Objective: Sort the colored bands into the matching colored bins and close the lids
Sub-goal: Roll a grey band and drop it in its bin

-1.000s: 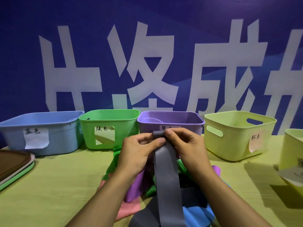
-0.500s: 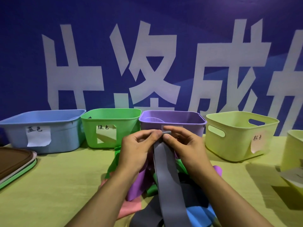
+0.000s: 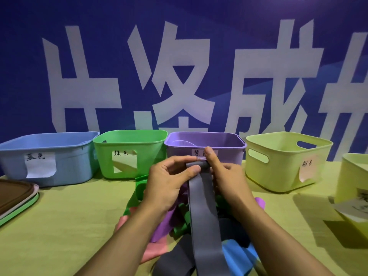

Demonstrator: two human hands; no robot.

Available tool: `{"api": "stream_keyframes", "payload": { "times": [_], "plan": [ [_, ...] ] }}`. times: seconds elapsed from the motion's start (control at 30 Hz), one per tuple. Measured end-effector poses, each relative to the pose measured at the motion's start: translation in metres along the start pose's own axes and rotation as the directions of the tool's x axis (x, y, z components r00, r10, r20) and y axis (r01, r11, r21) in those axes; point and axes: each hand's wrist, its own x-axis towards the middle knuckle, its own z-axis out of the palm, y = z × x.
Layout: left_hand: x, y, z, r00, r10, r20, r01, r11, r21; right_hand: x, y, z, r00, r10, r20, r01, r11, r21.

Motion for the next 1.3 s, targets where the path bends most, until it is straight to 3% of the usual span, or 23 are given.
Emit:
{"api": "stream_keyframes", "payload": {
  "times": [0.47, 0.73, 0.87, 1.03, 1.17, 1.3],
  "plan": [
    [0.0012, 0.0014, -0.0008, 0.998, -0.067, -0.013, 0.065, 0.991, -0.118, -0.002, -0.0028, 0.0015, 0.983, -0.155, 0.101, 0.147, 0.986, 0.082],
    [0.004, -0.0002, -0.0056, 0.971, -0.201, -0.133, 0.206, 0.978, 0.03, -0.0025, -0.0018, 0.0004, 0.956, -0.245, 0.159, 0.238, 0.969, 0.06],
    [0.0045, -0.0001, -0.0063, 0.967, -0.229, -0.112, 0.23, 0.973, -0.004, -0.0048, -0.0032, 0.0011, 0.963, -0.228, 0.14, 0.219, 0.973, 0.079],
    [0.0038, 0.0004, -0.0051, 0.963, -0.239, -0.124, 0.232, 0.97, -0.068, -0.0047, -0.0037, 0.0019, 0.978, -0.112, 0.178, 0.087, 0.986, 0.146],
    [0.004, 0.0003, -0.0061, 0.968, -0.2, -0.152, 0.194, 0.98, -0.054, -0.0026, -0.0006, 0.0, 0.97, -0.137, 0.203, 0.135, 0.991, 0.024],
    [0.0056, -0.002, -0.006, 0.971, -0.157, -0.179, 0.155, 0.988, -0.028, 0.0, 0.0009, -0.0001, 0.975, -0.144, 0.168, 0.143, 0.99, 0.022]
  ]
}}
